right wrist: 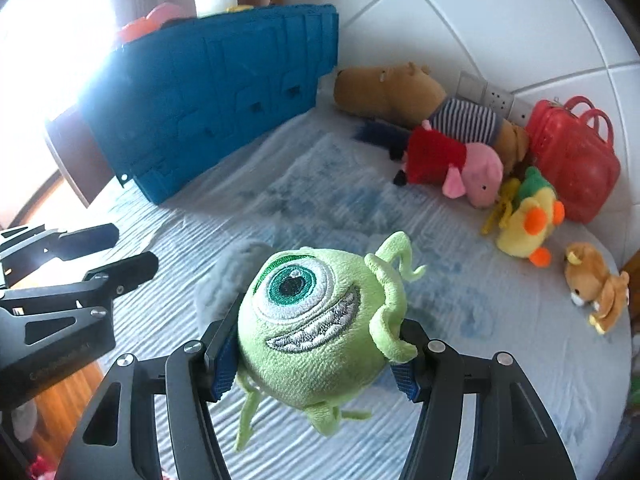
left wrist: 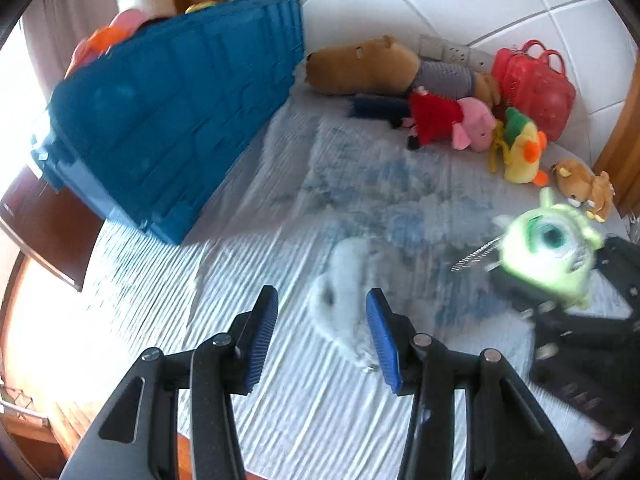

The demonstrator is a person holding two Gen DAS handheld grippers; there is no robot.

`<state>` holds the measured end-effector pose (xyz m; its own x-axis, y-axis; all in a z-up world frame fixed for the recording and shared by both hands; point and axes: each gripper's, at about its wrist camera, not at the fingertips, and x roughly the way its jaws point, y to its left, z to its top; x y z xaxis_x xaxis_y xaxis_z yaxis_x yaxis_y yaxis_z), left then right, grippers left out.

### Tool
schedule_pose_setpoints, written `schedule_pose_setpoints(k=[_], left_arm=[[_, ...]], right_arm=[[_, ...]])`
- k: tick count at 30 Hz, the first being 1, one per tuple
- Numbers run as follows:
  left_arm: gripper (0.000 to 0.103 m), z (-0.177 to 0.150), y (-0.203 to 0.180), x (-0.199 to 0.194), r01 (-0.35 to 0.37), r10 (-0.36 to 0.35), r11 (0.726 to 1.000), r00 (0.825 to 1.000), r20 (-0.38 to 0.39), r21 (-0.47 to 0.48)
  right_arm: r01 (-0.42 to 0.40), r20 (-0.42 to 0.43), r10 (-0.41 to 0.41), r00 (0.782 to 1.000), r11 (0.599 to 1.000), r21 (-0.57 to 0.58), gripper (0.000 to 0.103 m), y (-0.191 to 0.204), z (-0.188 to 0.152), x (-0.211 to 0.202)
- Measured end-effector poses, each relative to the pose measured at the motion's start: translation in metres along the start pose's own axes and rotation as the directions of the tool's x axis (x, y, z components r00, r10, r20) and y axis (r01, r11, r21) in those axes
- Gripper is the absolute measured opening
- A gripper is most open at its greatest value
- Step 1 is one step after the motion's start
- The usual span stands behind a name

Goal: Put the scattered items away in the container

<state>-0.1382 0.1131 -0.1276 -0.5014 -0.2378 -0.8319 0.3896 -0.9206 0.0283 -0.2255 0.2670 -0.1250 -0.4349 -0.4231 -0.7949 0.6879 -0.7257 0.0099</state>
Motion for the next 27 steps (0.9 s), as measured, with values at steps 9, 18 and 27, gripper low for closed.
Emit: schedule_pose_setpoints(k=[9,18,27], left_arm=[[0.08,-0.004,-0.001,0.036,0.071,-0.077,0.995,0.994,-0.082,-0.067],[0.08,0.005,-0.036,0.105,0.015,-0.027,0.998,0.984,-0.179,-0.066],[0.078,-0.008,-0.04,0.17,-0.014,-0.01,0.996,0.965,-0.263,-0.086]], right_arm=[[0.052,-0.039,-0.05,0.998,0.998,0.048,0.062,-0.013,-0.01,0.004],[0.014,-0.108,-0.008,0.994,0.998,0.059,0.062,-0.056,-0.019,0.049],[-0.06,-0.19,0.065,0.98,0.998,0.029,0.062,-0.066,-0.024,0.117]])
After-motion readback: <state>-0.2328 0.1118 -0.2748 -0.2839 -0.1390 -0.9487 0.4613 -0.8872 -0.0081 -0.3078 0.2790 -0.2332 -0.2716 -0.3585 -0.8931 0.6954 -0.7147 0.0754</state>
